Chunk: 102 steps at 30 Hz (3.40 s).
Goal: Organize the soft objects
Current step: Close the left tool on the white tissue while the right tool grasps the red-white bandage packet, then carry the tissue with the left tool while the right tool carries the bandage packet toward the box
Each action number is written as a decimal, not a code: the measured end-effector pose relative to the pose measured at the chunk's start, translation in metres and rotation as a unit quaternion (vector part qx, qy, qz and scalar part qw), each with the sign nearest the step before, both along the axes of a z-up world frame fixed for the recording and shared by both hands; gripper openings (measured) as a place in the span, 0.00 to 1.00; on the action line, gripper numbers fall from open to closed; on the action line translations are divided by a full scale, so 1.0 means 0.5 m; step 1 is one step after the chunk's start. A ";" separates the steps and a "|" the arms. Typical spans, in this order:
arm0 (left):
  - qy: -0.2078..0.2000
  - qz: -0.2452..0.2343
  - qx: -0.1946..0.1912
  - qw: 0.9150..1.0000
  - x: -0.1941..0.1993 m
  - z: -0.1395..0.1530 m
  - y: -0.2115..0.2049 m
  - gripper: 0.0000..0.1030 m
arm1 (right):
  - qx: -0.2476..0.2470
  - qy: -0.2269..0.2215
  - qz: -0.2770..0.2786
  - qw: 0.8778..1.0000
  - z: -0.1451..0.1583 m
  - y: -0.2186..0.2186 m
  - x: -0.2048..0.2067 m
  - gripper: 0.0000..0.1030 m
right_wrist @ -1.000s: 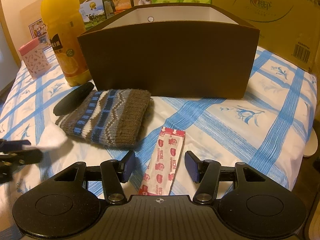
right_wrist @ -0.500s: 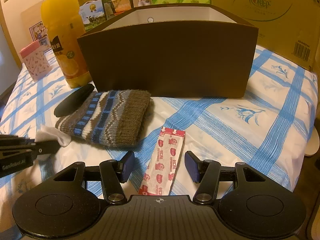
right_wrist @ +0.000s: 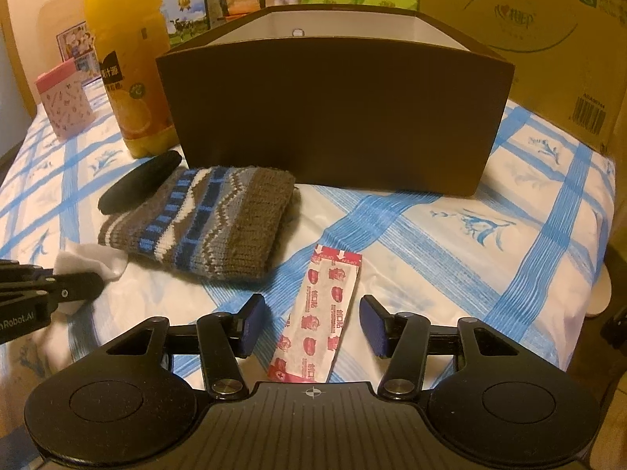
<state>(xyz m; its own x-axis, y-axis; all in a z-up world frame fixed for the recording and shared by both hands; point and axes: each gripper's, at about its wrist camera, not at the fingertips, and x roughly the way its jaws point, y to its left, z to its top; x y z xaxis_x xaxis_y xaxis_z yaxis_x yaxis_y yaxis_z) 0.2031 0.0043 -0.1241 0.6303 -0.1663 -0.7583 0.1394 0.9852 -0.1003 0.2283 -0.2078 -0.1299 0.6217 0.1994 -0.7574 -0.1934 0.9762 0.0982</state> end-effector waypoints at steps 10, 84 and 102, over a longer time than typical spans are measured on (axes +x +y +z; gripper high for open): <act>0.000 0.000 0.003 1.000 -0.001 -0.001 -0.002 0.05 | -0.010 -0.007 0.010 1.000 0.002 0.005 -0.004 0.31; -0.088 -0.089 0.057 0.991 0.493 0.270 -0.226 0.06 | 0.106 -0.069 0.072 0.989 0.253 -0.176 0.531 0.25; -0.042 -0.031 0.039 0.998 0.704 0.201 -0.244 0.25 | 0.157 -0.036 0.031 0.986 0.178 -0.168 0.711 0.37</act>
<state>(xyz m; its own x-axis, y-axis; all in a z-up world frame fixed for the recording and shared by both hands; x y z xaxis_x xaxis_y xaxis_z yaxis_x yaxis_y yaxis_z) 0.5549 -0.1175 -0.0235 0.6832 -0.1493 -0.7148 0.2045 0.9788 -0.0089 0.5839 -0.2918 -0.0410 0.6508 0.4561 -0.6069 -0.2683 0.8860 0.3782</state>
